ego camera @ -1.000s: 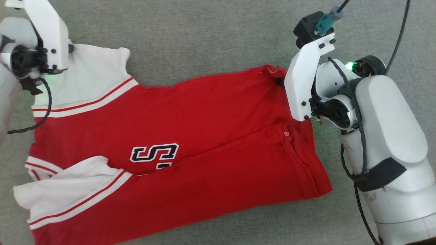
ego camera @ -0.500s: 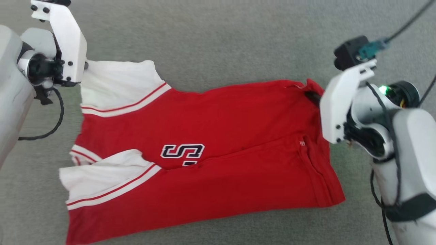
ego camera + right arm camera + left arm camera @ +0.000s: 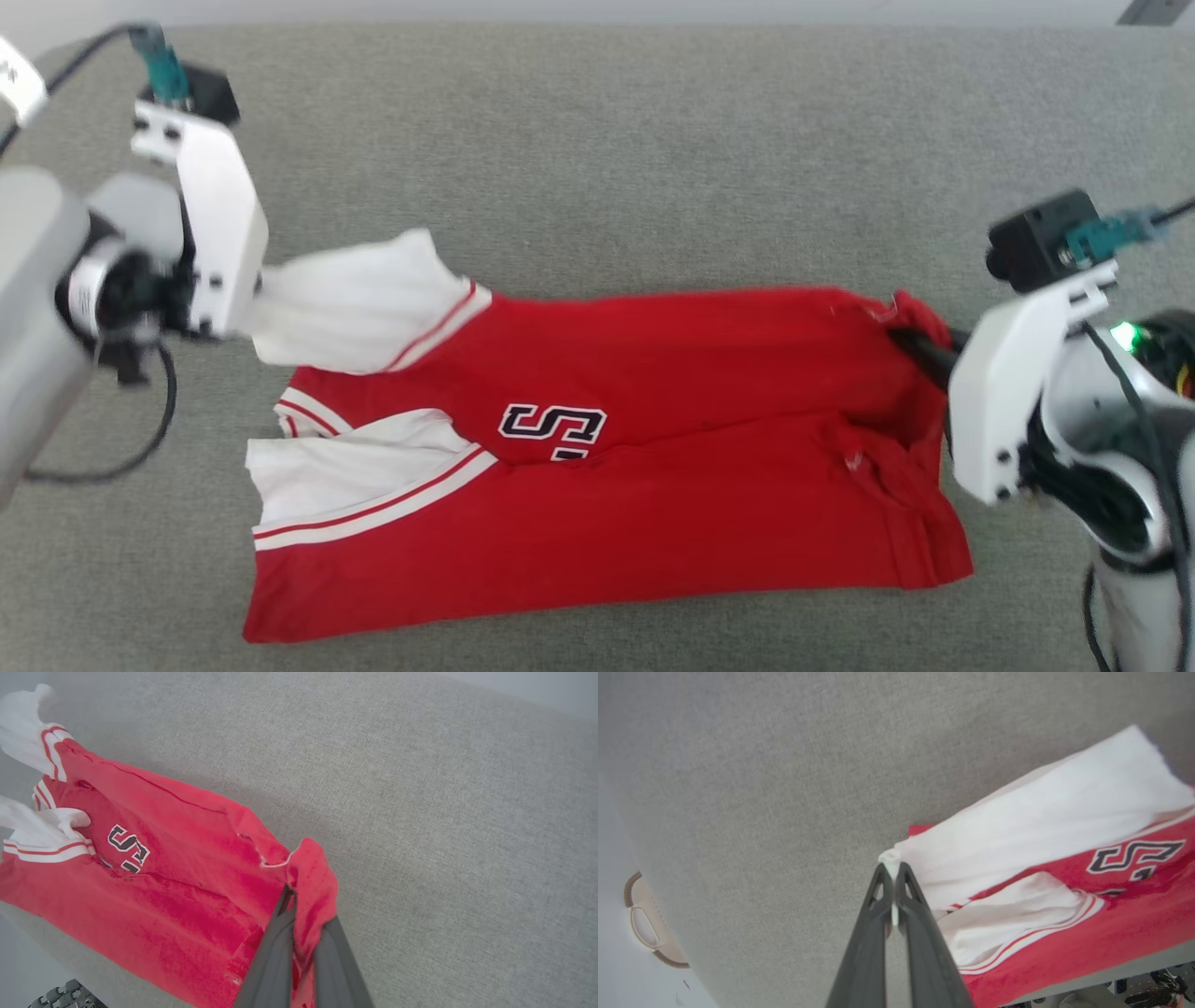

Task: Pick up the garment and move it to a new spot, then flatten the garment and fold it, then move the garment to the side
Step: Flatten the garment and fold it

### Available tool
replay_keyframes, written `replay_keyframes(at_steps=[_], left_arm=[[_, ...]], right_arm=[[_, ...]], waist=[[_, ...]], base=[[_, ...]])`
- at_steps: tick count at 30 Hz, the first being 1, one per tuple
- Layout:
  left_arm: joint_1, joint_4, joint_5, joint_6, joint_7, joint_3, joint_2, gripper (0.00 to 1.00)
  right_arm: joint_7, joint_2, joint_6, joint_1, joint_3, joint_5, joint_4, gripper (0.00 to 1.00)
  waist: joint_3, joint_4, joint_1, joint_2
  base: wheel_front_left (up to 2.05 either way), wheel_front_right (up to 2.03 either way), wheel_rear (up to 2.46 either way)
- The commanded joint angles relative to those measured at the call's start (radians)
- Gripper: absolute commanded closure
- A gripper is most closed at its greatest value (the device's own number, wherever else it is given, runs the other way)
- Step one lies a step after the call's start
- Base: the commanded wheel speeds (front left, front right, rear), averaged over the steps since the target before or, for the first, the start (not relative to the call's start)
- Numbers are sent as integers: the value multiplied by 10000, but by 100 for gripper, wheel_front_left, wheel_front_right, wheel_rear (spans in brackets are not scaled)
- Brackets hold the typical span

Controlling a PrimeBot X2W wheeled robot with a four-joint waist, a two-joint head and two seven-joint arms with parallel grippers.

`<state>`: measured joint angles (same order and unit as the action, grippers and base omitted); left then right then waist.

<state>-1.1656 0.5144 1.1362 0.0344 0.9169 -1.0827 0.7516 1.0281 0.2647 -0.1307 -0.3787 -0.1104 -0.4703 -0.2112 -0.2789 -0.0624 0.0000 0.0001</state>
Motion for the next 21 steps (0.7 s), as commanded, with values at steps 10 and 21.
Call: replay_keyframes(at_steps=[10, 21], left_arm=[[2291, -5335, 694, 2574, 751, -251, 2179, 100], [3679, -5480, 1117, 3319, -66, -404, 1908, 100]], right_arm=[[1152, -5, 2, 2020, 840, -288, -1355, 100], [656, -453, 0, 2380, 461, 392, -151, 44]], waist=[[180, -210, 0, -1], [111, -128, 0, -1]], base=[[0, 0, 0], [0, 0, 0]])
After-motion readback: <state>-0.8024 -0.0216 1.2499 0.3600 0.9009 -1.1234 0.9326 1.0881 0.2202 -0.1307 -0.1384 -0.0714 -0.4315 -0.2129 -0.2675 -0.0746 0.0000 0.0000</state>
